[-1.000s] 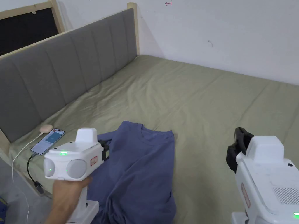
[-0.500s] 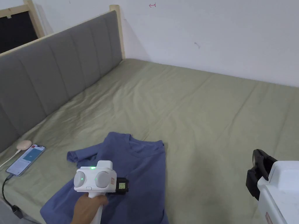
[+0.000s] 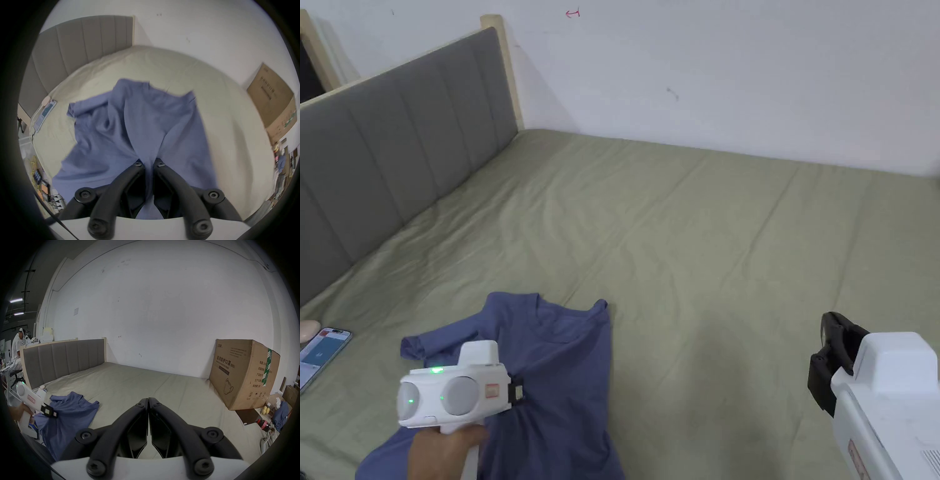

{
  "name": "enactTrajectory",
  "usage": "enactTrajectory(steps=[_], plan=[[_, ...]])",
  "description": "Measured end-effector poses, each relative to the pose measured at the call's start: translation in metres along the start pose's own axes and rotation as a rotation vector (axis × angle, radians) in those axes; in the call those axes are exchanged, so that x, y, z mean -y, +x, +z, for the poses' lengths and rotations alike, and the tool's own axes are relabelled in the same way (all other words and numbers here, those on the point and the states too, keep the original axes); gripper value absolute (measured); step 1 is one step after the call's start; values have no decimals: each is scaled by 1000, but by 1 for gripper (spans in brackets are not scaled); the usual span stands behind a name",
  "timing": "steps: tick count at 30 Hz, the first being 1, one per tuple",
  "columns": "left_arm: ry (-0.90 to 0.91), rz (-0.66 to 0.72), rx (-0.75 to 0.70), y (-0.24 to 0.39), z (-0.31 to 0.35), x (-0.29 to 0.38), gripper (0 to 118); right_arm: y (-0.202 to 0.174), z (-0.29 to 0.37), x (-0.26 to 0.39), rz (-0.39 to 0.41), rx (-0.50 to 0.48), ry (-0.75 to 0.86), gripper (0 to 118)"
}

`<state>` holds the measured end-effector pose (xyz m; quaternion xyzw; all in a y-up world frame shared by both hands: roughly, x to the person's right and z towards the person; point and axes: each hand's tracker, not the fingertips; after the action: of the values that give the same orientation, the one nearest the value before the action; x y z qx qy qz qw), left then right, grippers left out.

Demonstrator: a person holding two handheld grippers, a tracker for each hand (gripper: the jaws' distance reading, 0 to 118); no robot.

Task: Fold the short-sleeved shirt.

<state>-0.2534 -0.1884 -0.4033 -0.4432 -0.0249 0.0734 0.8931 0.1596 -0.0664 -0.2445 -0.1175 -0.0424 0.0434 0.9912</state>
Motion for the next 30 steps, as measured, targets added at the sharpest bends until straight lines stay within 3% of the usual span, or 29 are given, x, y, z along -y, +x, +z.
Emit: enactTrajectory(steps=[8,18,26,30], plan=[[181,-166,125,71,93,-49,4,33,29,-7,-28,41,54,0],[351,-373,364,207,179,-89,4,82,71,-16,-46,132,122,0],[397,-524,537,318,195,-83,4,129,107,-16,-49,259,150,0],[321,-614,620,367,180,-57,4,152,122,-9,-49,328,141,0]])
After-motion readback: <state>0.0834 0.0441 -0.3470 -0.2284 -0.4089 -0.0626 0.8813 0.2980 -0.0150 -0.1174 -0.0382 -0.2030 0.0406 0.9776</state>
